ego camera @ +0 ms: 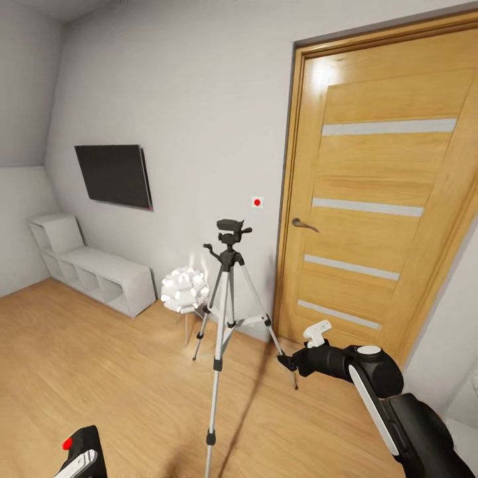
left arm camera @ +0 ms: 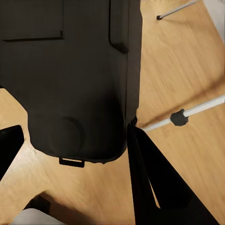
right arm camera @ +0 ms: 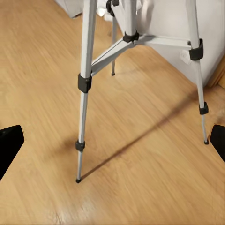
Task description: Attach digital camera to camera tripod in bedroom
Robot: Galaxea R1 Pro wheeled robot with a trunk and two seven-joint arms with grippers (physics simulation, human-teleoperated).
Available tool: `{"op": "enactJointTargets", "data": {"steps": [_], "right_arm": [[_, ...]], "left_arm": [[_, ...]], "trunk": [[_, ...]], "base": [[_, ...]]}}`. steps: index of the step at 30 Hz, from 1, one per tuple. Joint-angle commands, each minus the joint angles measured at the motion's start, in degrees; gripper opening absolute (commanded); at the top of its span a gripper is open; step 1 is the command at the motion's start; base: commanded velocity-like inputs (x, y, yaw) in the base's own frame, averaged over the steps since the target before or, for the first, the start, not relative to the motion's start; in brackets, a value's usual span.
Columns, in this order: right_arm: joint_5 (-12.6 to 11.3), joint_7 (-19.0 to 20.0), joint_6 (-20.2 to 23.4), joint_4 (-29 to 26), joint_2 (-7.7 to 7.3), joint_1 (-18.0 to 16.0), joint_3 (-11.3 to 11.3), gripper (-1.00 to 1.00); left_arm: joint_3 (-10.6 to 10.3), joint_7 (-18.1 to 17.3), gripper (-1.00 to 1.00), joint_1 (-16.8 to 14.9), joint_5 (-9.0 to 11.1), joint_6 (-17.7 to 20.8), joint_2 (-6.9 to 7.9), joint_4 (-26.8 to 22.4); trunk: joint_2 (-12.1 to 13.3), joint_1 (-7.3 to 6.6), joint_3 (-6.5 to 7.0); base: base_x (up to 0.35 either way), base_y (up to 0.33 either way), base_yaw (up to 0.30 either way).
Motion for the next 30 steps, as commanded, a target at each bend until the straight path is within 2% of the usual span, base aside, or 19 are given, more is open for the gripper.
{"op": "enactJointTargets", "data": {"steps": [1,24,30], "right_arm": [[-0.02,0.08,0.27,-0.05,-0.04,-0.06,0.05,1.0],[0.07,0.09,0.15,-0.05,-0.27,0.75,-0.08,1.0],[0.07,0.09,0.26,-0.05,-0.28,0.64,-0.61,1.0]], "left_arm": [[-0.02,0.41,-1.0,0.0,0.42,0.27,0.01,-0.14],[-0.08,0.91,-1.0,0.02,0.34,0.14,-0.04,0.11],[-0.05,0.98,-1.0,0.03,0.36,0.16,-0.01,0.11]], "trunk": [[0.33,-0.2,0.1],[9.56,-5.25,4.23],[11.96,-6.57,5.3]], "base": [[0.0,0.0,0.254],[0.0,0.0,0.273],[0.0,0.0,0.153]]}}
